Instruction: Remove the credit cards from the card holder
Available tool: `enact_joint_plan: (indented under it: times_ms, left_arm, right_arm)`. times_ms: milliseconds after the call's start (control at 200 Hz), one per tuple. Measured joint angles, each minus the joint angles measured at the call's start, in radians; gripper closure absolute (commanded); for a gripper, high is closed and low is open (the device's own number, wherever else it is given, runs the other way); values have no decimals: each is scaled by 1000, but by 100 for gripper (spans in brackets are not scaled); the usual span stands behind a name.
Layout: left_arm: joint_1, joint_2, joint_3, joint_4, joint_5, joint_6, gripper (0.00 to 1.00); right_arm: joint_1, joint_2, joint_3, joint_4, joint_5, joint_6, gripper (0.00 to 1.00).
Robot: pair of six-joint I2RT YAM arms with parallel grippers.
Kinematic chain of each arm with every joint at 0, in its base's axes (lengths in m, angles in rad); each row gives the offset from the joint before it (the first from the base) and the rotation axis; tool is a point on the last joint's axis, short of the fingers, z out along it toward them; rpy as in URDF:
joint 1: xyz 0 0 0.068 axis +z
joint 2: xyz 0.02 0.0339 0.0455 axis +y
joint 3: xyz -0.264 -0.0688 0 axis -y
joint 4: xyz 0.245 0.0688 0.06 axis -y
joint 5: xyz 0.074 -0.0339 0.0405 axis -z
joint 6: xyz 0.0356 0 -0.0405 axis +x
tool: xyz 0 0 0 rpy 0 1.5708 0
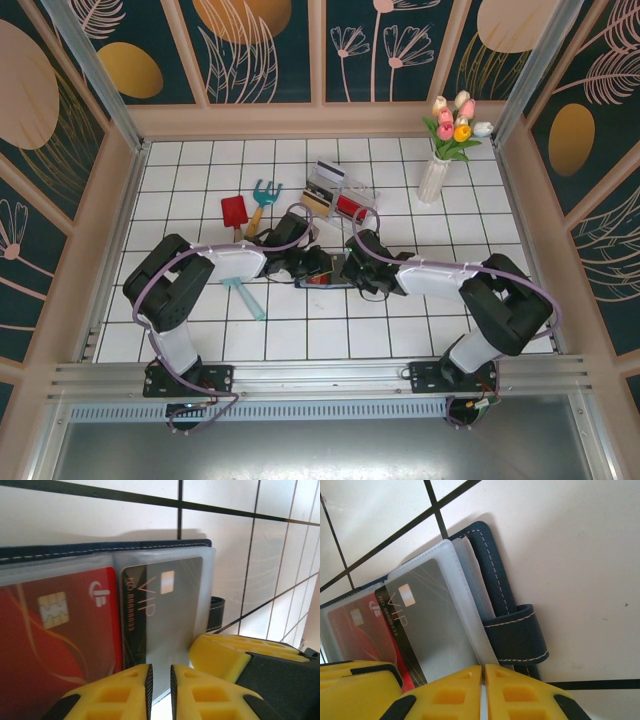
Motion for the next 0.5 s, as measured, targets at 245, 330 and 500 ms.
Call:
enact_joint_plan:
  times_ms: [245, 330, 500]
  left_arm:
    - [0, 0, 0, -45, -56, 21, 71]
    - [0, 0, 0, -44, -60, 25, 70]
    - [-1, 0, -14, -19, -56, 25, 69]
  right_arm:
    - [0, 4, 0, 1, 0, 20, 86]
    - [0, 6, 0, 2, 0, 25, 86]
    - [-1, 10, 0, 8, 0, 40, 86]
